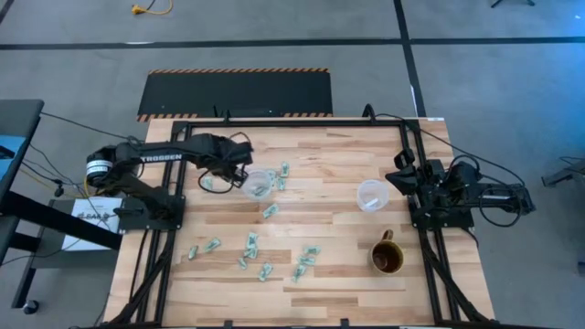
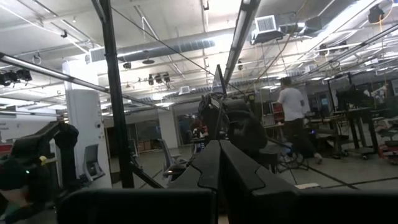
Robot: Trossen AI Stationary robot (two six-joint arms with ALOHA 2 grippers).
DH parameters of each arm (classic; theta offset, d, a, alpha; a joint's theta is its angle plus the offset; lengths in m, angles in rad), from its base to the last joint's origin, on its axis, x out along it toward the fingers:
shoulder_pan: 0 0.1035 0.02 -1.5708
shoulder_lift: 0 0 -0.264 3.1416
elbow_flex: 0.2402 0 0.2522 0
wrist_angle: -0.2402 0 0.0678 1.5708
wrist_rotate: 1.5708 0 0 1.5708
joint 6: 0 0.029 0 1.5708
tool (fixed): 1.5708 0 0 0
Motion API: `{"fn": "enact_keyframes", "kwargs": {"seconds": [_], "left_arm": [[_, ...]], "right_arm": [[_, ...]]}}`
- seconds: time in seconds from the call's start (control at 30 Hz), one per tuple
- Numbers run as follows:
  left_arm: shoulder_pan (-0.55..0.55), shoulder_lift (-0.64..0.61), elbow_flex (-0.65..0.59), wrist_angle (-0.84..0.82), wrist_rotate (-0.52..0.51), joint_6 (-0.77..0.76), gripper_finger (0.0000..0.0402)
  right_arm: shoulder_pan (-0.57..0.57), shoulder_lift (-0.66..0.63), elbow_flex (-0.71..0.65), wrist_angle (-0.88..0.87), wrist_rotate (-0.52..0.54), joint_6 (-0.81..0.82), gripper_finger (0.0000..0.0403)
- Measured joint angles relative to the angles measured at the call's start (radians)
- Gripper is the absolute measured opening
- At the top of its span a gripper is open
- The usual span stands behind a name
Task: Pick and place Stevia / Truvia into bins
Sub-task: Put the white stevia packet into the left transparent container
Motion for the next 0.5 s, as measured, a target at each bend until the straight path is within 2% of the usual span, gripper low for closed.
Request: {"fn": "enact_keyframes", "kwargs": {"seconds": [0.13,0.3,0.5], "left_arm": [[0.040,-0.003,-0.069,-0.037,0.007,-0.079,0.0126],[0.114,-0.051,-0.206,0.079,0.077,-0.098,0.0126],[0.187,-0.171,-0.327,0.189,0.123,-0.145,0.0126]], "right_arm": [[0.000,0.000,0.000,0.000,0.000,0.000,0.0000],[0.000,0.000,0.000,0.000,0.000,0.000,0.0000],[0.000,0.000,0.000,0.000,0.000,0.000,0.0000]]}}
